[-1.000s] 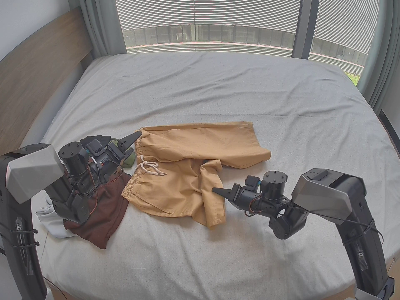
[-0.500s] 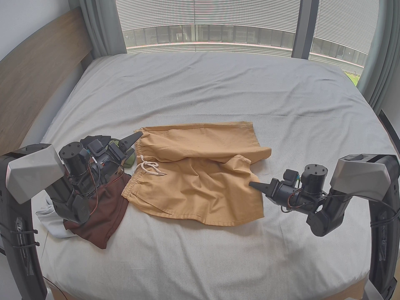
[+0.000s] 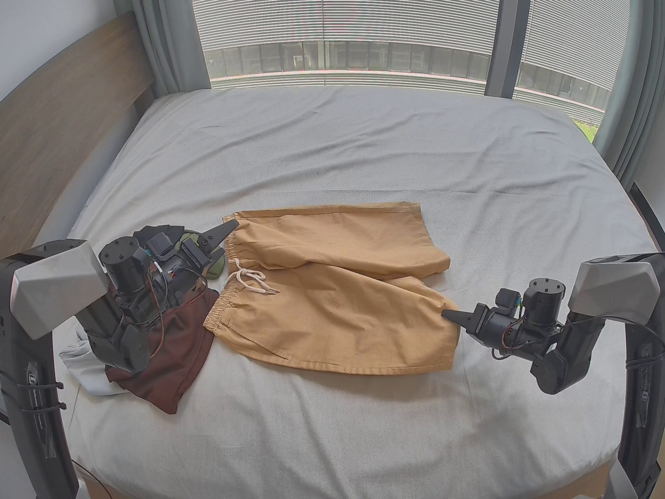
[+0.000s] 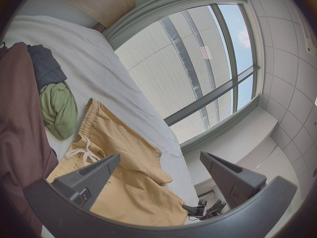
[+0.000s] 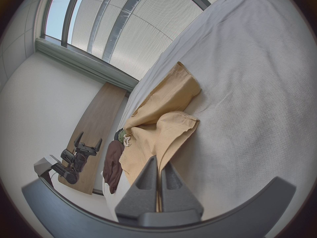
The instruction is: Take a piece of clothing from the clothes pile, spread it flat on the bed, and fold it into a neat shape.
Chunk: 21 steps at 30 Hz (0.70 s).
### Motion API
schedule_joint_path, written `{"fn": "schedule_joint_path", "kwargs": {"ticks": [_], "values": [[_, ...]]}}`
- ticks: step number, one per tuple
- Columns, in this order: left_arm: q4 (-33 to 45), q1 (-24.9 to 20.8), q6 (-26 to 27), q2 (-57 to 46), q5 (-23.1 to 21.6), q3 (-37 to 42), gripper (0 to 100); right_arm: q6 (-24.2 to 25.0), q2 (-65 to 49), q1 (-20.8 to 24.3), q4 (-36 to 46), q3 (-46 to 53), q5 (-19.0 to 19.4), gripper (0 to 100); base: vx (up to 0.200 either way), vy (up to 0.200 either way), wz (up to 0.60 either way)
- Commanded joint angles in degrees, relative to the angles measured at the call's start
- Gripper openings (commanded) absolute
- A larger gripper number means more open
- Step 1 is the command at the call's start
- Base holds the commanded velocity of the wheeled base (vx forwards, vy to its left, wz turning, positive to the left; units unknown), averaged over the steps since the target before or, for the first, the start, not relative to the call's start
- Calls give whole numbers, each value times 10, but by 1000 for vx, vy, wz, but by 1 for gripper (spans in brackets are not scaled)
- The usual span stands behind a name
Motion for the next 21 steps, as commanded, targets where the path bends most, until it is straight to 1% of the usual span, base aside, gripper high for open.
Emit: {"fn": "schedule_joint_path", "kwargs": {"ticks": [1, 9, 21], "values": [[0, 0, 0, 4, 0, 2, 100, -8, 26, -8, 1, 11, 0, 0, 0, 0, 0], [0, 0, 0, 3, 1, 4, 100, -24, 57, -7, 1, 18, 0, 0, 0, 0, 0], [0, 0, 0, 3, 1, 4, 100, -25, 70, -6, 1, 23, 1, 0, 0, 0, 0]]}}
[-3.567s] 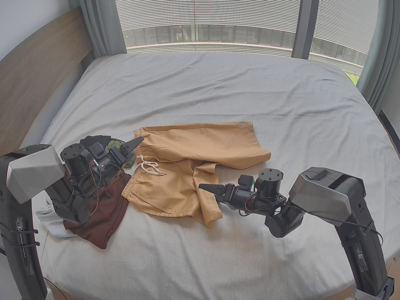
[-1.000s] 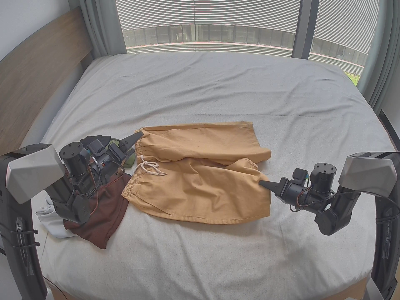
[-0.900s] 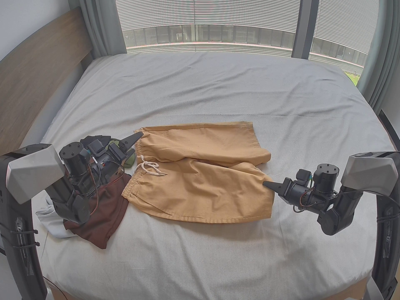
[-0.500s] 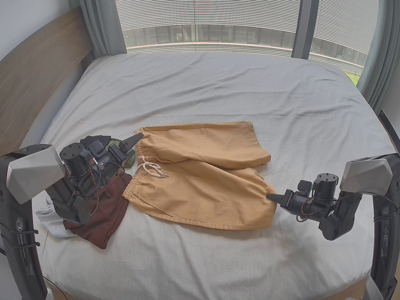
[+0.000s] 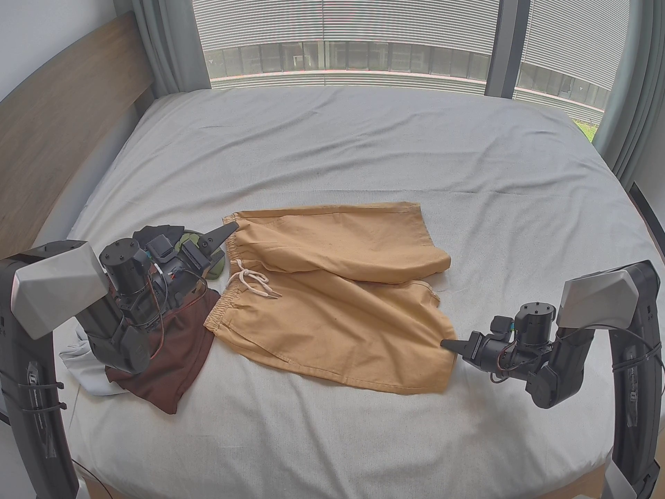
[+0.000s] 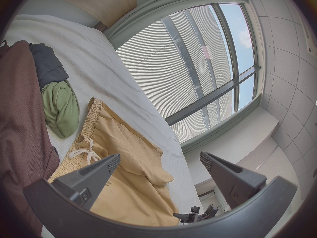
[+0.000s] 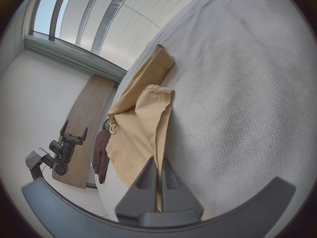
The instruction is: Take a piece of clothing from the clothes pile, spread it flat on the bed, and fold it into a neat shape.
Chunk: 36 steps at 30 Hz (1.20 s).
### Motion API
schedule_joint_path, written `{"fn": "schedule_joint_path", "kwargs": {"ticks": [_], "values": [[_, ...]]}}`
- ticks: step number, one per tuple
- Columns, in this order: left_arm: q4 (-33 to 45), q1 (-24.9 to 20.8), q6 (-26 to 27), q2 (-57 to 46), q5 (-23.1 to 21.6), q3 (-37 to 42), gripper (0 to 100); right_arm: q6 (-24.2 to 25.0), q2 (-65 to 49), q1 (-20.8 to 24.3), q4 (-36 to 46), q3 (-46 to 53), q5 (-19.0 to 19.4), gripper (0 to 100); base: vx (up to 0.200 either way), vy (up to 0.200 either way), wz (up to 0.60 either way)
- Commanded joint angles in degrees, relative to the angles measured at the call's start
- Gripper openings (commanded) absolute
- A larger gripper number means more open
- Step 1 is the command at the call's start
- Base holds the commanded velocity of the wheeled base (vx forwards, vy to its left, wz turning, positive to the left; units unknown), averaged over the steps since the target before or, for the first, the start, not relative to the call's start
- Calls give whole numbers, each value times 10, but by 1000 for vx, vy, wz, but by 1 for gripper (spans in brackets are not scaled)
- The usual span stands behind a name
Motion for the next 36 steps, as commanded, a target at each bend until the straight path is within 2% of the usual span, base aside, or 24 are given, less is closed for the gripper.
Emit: {"fn": "schedule_joint_path", "kwargs": {"ticks": [1, 6, 7, 16, 22, 30, 36], "values": [[0, 0, 0, 1, 0, 0, 100, -1, 6, 1, 0, 4, 0, 0, 0, 0, 0], [0, 0, 0, 1, 0, 1, 100, -2, 6, 5, 0, 8, 0, 0, 0, 0, 0], [0, 0, 0, 1, 0, 0, 100, -2, 6, 5, 0, 8, 0, 100, 0, 0, 0], [0, 0, 0, 1, 0, 0, 100, -18, 6, -17, -57, -24, 1, 100, 0, 0, 0], [-1, 0, 0, 1, -1, 0, 100, -9, 12, -30, -44, -77, 2, 100, 0, 0, 0], [-1, 0, 0, -1, -1, -1, 100, 0, 50, -36, 94, -220, 1, 100, 0, 0, 0], [-1, 0, 0, -2, -1, 0, 100, 1, 65, -18, 126, -264, 0, 100, 0, 0, 0]]}}
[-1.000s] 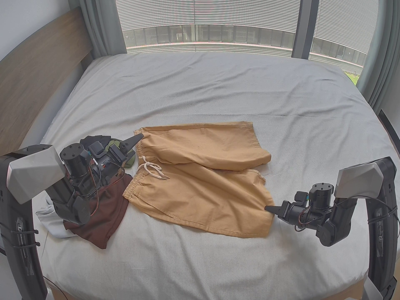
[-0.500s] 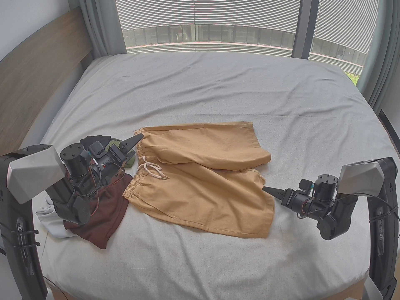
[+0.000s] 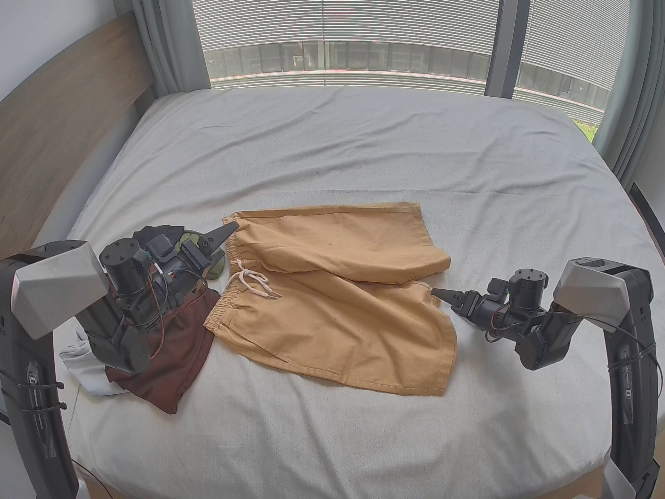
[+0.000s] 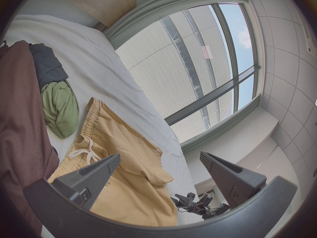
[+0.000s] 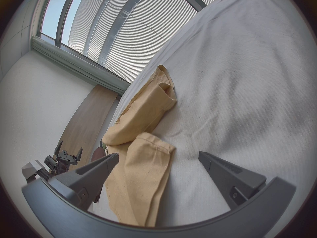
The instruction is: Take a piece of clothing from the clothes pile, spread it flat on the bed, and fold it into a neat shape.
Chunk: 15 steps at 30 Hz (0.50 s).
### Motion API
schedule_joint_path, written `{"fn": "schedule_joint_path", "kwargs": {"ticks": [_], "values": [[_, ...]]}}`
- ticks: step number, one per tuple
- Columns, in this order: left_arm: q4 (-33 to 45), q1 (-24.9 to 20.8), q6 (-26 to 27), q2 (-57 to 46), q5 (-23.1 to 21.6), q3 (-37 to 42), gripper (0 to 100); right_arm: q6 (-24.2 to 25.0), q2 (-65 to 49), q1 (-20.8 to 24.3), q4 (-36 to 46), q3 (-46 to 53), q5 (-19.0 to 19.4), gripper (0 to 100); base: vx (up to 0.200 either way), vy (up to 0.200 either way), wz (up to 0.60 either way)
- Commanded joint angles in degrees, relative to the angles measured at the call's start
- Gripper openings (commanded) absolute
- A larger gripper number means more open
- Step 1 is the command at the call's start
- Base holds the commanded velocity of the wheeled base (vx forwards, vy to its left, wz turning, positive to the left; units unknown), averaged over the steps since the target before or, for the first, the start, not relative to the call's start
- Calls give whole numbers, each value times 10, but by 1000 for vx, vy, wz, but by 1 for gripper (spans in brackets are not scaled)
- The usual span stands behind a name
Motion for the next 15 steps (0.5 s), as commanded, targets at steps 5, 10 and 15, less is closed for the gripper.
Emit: {"fn": "schedule_joint_path", "kwargs": {"ticks": [5, 10, 15], "values": [[0, 0, 0, -2, 0, 0, 100, 2, 39, 24, 6, -49, -6, 100, 0, 0, 0], [0, 0, 0, -2, 0, 0, 100, 1, 56, 30, -7, -60, -36, 0, 0, 0, 0], [0, -1, 0, 0, 0, 0, 100, 2, 50, 25, -23, -44, -36, 0, 0, 0, 0]]}}
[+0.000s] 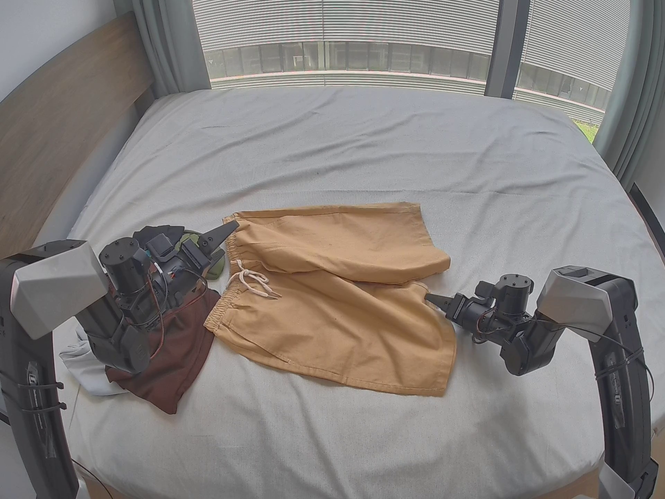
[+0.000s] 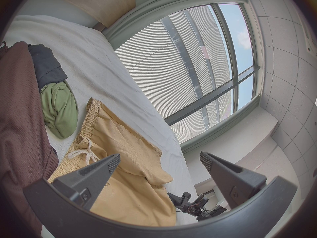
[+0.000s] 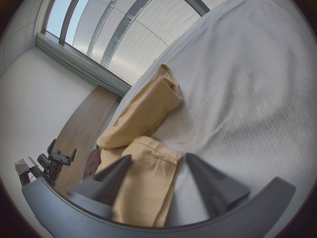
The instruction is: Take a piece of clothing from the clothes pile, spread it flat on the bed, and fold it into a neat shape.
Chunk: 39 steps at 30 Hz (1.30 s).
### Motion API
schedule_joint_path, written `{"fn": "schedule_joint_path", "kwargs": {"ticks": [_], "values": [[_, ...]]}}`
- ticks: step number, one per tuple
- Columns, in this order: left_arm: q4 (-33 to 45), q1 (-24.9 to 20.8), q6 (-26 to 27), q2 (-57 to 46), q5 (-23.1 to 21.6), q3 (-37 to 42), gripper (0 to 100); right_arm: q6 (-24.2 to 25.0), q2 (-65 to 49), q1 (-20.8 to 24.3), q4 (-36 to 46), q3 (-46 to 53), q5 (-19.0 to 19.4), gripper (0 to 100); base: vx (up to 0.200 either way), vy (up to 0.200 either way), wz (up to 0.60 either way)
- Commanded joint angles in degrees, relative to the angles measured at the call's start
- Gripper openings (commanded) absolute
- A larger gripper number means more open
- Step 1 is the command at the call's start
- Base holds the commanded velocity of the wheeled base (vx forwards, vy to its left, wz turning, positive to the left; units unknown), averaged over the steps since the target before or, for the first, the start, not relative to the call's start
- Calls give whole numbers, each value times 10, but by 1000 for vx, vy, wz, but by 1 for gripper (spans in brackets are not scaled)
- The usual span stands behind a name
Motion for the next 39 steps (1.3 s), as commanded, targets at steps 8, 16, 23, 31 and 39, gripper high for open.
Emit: {"fn": "schedule_joint_path", "kwargs": {"ticks": [8, 16, 23, 31, 39], "values": [[0, -2, 1, 4, 1, 0, 100, 18, 0, -9, -31, 12, 1, 0, 0, 0, 0], [0, -2, 1, 9, 1, -1, 100, 18, -33, -24, -31, 13, 1, 0, 0, 0, 0], [0, -3, 2, 10, 1, -1, 100, 18, -38, -42, -23, 10, 1, 0, 0, 0, 0], [0, -3, 4, 10, 2, 0, 100, 17, -38, -48, -11, 5, 1, 0, 0, 0, 0], [0, -2, 9, 8, 3, 13, 100, 17, -46, -45, -11, 13, 1, 0, 0, 0, 0]]}}
